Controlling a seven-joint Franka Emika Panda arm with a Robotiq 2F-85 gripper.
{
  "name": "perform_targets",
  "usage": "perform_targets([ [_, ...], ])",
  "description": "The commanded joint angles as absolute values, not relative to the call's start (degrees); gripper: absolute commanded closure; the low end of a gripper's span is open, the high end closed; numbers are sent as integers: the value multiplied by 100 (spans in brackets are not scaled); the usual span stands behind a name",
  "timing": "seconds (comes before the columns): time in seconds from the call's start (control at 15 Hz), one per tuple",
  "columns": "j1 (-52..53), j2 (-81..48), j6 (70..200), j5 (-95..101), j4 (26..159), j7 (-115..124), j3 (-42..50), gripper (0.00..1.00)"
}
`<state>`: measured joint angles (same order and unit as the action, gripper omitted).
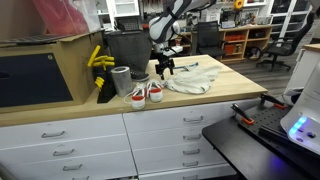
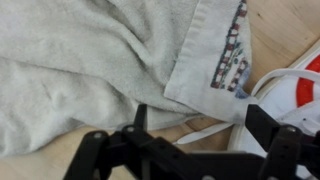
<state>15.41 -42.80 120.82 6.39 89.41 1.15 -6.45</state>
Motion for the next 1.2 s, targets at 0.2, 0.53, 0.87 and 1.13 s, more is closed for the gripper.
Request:
perform_targets([
  [0.2, 653, -4422, 11520, -329, 8495, -1861, -1365, 0],
  [0.53, 308, -4540, 10738, -554, 8478, -2924, -1518, 0],
  [0.87, 218, -4638, 10456, -665, 8388, -3311, -1524, 0],
  [1.13, 162, -4649, 10554, -823, 8223, -3429, -1536, 0],
])
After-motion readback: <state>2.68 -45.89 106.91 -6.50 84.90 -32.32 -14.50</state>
